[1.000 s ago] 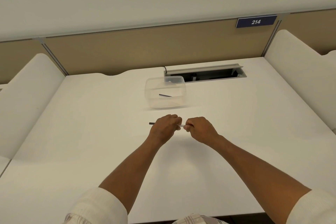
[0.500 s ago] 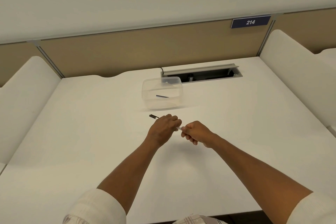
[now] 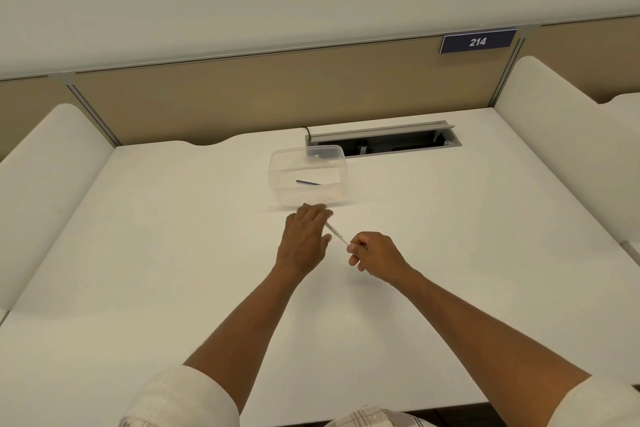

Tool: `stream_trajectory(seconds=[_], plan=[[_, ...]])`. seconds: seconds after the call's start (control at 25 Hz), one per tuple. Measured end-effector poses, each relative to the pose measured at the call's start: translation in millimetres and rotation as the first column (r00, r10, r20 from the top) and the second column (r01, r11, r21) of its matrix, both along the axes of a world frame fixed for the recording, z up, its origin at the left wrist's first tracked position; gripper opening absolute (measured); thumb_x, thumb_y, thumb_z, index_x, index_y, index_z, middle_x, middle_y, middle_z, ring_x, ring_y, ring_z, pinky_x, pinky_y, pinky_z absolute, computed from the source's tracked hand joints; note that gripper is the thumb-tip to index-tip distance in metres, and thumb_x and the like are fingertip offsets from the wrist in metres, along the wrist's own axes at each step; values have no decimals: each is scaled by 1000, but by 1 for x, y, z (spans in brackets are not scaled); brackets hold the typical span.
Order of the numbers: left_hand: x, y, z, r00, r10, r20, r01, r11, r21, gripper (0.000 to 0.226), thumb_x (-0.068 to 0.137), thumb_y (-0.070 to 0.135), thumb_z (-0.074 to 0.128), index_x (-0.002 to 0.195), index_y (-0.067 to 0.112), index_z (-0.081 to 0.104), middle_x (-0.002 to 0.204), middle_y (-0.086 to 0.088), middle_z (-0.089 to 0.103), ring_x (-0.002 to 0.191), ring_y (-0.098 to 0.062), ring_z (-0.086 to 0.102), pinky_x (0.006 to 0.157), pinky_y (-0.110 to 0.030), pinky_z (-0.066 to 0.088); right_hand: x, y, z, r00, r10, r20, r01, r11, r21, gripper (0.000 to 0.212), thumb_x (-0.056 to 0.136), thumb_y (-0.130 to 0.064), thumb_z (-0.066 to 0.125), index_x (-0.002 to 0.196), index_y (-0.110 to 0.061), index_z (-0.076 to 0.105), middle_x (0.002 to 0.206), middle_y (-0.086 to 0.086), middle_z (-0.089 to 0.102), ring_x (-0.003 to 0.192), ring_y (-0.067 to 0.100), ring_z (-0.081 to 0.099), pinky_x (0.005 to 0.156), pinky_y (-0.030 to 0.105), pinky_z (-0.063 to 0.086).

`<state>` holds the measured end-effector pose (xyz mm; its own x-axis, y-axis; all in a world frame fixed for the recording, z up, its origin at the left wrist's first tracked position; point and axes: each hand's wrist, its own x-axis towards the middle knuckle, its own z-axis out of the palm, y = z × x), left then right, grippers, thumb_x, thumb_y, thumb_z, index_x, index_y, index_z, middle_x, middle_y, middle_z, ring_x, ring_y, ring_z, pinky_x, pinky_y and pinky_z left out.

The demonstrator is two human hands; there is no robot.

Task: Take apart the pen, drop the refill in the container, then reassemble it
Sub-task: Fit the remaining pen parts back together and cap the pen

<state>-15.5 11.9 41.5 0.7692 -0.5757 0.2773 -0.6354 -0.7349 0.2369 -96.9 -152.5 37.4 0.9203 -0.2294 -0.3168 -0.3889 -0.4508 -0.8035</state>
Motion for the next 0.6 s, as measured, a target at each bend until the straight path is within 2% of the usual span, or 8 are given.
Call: stream_trajectory(seconds=[0.12, 0.24, 0.4, 0.52, 0.6], plan=[[2, 1, 1, 985, 148, -92, -156, 984, -82, 57, 84, 22, 70, 135, 16, 45, 141, -1, 47, 125, -25, 43, 96, -40, 42, -5, -2, -2, 1000, -12, 14, 12, 1000, -20, 17, 94, -24, 55, 83, -15, 64, 72, -4, 75, 60, 14, 64, 64, 29, 51], [5, -5, 0, 929, 219, -300, -288, 934, -211, 57, 90, 26, 64, 139, 13, 40, 137, -7, 49, 121, -28, 48, 96, -41, 43, -10, 1, -4, 1000, -9, 28, 10, 1000, -25, 17, 94, -25, 54, 84, -15, 63, 72, -4, 75, 60, 13, 64, 67, 31, 53], [8, -13, 2, 813, 209, -543, -397, 882, -255, 60, 88, 33, 67, 137, 13, 39, 101, -3, 70, 102, -24, 62, 80, -32, 46, -17, 9, -8, 999, 33, 21, -32, 998, -52, 17, 93, -27, 53, 83, -16, 61, 72, -6, 75, 65, 17, 67, 66, 35, 54], [8, -18, 5, 741, 181, -647, -444, 855, -268, 65, 82, 28, 74, 136, 14, 40, 78, 4, 69, 89, -19, 63, 75, -30, 46, -19, 12, -14, 999, 39, 0, -39, 998, -49, 17, 92, -29, 54, 81, -18, 60, 71, -6, 75, 67, 16, 66, 68, 37, 55], [9, -21, 3, 706, 171, -687, -454, 854, -254, 69, 79, 26, 77, 136, 17, 40, 76, 3, 68, 85, -18, 63, 75, -29, 46, -19, 14, -18, 998, 54, -23, -55, 998, -42, 18, 91, -30, 56, 80, -16, 61, 72, -5, 75, 68, 14, 65, 69, 37, 55]])
